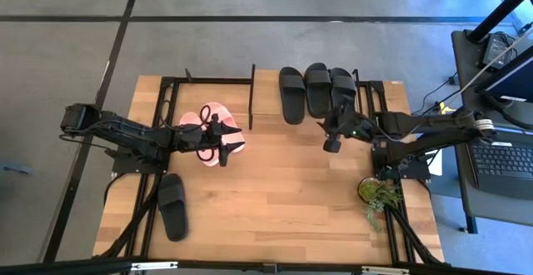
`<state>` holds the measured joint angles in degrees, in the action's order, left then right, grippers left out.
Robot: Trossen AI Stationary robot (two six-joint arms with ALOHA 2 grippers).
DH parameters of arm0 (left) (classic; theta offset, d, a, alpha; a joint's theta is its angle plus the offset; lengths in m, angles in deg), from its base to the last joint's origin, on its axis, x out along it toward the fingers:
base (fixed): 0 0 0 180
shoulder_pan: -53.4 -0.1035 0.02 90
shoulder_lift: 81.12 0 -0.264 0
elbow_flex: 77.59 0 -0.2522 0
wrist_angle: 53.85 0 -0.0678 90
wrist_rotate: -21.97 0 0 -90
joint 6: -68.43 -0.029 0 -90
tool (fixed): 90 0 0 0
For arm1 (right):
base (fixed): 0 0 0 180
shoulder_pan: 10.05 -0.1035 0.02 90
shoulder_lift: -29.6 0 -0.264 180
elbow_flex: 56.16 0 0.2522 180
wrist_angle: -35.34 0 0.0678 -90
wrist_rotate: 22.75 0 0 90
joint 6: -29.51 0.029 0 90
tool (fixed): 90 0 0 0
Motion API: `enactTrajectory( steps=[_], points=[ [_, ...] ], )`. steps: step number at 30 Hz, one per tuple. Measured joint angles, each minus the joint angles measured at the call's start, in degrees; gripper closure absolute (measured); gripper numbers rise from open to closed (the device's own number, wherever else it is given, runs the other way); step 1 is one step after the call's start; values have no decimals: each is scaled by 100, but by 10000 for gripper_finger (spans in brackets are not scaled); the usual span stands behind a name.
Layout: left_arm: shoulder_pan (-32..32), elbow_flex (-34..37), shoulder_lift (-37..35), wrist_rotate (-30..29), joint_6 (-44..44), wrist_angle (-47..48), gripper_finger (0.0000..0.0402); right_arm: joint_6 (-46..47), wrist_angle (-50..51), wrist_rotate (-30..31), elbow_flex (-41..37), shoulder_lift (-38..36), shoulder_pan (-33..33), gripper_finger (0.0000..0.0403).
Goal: Pick and place slides into the shelf
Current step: Adjust the center black slide on the shelf
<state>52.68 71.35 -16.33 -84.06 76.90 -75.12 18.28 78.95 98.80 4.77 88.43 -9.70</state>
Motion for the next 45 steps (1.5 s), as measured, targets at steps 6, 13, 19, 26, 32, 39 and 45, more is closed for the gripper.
enactTrajectory(
  steps=[6, 13, 19, 26, 32, 39, 45],
  points=[
    [-1, 0, 2, 0, 0, 81, 173, -115, 614, -11, 382, 402, 242, 241],
    [1, 0, 2, 0, 4, 268, 173, -138, 782, -14, 449, 757, 458, 241],
    [-1, -2, 2, 0, 11, 305, 173, -133, 818, -17, 449, 896, 566, 241],
    [1, -2, 2, 0, 0, 304, 173, -130, 821, -30, 449, 899, 591, 270],
    [0, -2, 2, 0, -2, 302, 173, -133, 841, -30, 447, 899, 593, 329],
    [0, -2, 2, 0, -2, 302, 173, -133, 946, -30, 442, 899, 591, 376],
    [-1, -2, 2, 0, -2, 304, 173, -104, 946, -28, 442, 897, 591, 376]
  ],
)
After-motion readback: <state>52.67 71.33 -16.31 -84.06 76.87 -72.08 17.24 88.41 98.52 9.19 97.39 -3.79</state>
